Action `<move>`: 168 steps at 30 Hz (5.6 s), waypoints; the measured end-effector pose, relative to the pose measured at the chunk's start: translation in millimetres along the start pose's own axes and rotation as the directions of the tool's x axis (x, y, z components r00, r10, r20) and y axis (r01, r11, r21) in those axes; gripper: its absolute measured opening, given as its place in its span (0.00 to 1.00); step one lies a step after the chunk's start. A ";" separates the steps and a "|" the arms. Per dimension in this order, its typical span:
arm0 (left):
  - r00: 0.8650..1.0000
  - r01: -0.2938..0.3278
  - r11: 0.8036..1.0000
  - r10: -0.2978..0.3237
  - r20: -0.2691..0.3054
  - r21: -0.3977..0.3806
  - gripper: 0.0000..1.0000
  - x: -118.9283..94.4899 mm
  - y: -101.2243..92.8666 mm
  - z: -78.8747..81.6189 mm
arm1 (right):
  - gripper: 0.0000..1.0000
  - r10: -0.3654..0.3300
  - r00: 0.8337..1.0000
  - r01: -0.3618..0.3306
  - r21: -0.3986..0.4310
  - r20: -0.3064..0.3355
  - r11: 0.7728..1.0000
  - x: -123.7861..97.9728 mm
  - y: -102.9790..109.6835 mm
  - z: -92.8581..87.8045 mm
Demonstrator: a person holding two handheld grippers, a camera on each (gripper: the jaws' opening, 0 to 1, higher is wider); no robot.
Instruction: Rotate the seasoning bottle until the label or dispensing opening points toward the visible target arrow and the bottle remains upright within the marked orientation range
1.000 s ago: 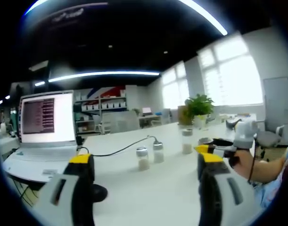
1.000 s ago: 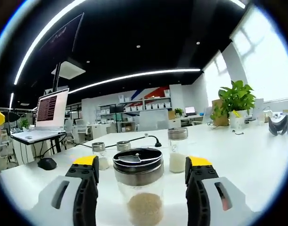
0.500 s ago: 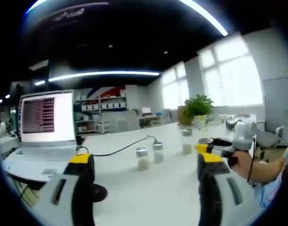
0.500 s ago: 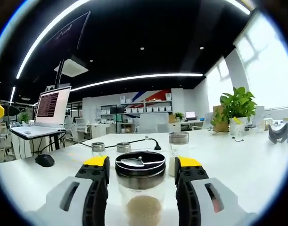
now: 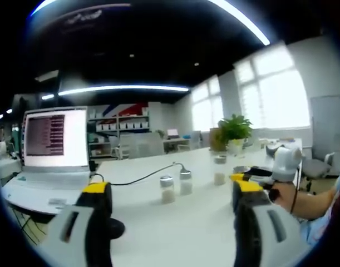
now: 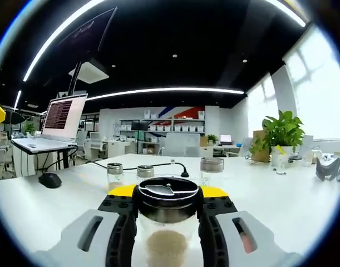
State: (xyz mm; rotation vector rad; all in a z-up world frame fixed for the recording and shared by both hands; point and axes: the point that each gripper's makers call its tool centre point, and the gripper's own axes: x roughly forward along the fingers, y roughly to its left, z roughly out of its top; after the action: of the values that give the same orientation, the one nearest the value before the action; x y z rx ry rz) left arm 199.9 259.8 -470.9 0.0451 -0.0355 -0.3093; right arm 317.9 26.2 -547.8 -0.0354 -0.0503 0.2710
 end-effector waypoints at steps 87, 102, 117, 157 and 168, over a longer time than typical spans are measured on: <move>0.995 0.087 0.994 -0.083 0.060 -0.059 1.00 -4.0 -13.3 10.8 | 0.40 0.324 0.946 -0.323 0.049 -0.024 0.945 3.2 8.2 -5.4; 0.992 0.118 0.990 -0.114 0.050 -0.076 1.00 -3.4 -19.3 7.7 | 0.40 0.382 0.923 -0.380 0.049 -0.044 0.924 3.7 8.9 -6.0; 0.996 0.089 0.996 -0.088 0.031 -0.032 0.99 -1.2 -13.4 7.2 | 0.40 0.428 0.901 -0.426 0.051 -0.064 0.903 4.4 9.6 -7.0; 0.989 0.151 0.987 -0.150 0.019 -0.063 1.00 1.3 -20.6 2.2 | 0.40 0.581 0.808 -0.579 0.054 -0.098 0.814 1.2 14.7 -10.8; 0.988 0.157 0.986 -0.156 0.020 -0.056 0.99 0.0 -21.4 2.8 | 0.40 0.603 0.792 -0.600 0.055 -0.102 0.798 0.6 15.9 -11.6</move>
State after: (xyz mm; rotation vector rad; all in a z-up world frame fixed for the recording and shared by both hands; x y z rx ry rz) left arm 193.3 239.3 -469.2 -0.0116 -0.0381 -0.4676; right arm 314.9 41.4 -560.0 -0.0466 0.0827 0.9154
